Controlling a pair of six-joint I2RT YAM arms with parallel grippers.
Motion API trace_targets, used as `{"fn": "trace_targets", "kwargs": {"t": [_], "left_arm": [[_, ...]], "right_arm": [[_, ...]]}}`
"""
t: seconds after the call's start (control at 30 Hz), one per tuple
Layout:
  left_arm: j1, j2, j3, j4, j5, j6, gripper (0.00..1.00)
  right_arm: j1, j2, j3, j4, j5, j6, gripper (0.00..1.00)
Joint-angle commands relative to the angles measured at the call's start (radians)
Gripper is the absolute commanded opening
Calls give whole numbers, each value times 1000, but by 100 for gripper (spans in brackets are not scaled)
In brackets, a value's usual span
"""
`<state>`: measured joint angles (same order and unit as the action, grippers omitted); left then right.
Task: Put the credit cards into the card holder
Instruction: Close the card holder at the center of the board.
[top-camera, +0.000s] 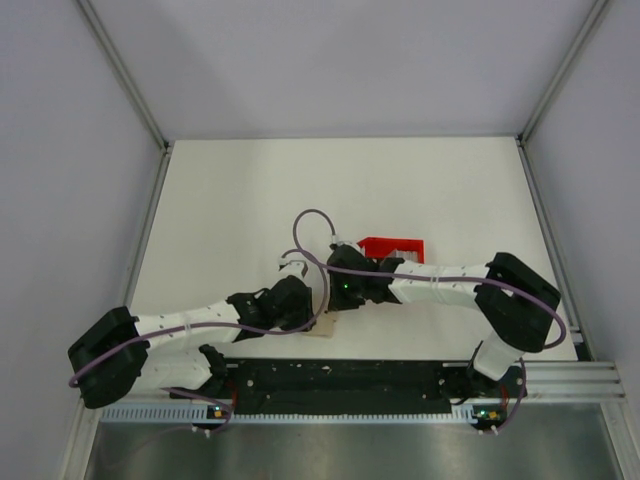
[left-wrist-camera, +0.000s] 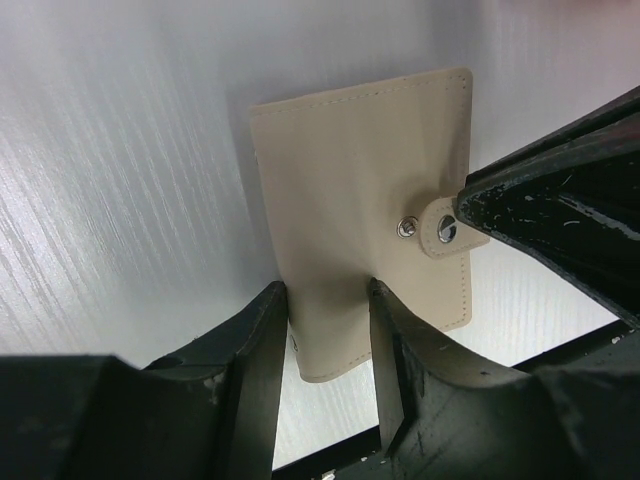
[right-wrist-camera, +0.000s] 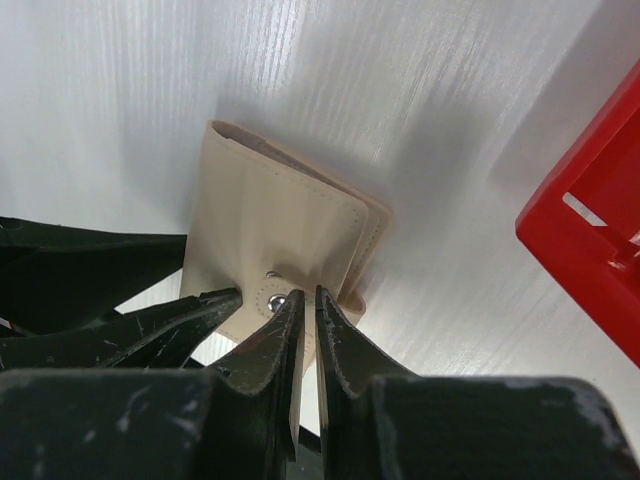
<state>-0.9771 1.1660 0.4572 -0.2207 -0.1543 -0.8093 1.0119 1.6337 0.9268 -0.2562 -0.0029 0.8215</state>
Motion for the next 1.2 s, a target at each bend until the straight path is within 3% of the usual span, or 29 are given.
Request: {"fn": "trace_targets", "kwargs": {"t": [0.0,0.7,1.17], "left_arm": [[-3,24,-28,-35,10,7,41],[-3,29,-18,-22,29,21,41],[-3,29,-25,1,61,30,41]], "right_arm": [[7,11,37,31,-17,-4,9],[47,-51,3,17,-8,13,9],[48,-5,32,18,-2,8,9]]}}
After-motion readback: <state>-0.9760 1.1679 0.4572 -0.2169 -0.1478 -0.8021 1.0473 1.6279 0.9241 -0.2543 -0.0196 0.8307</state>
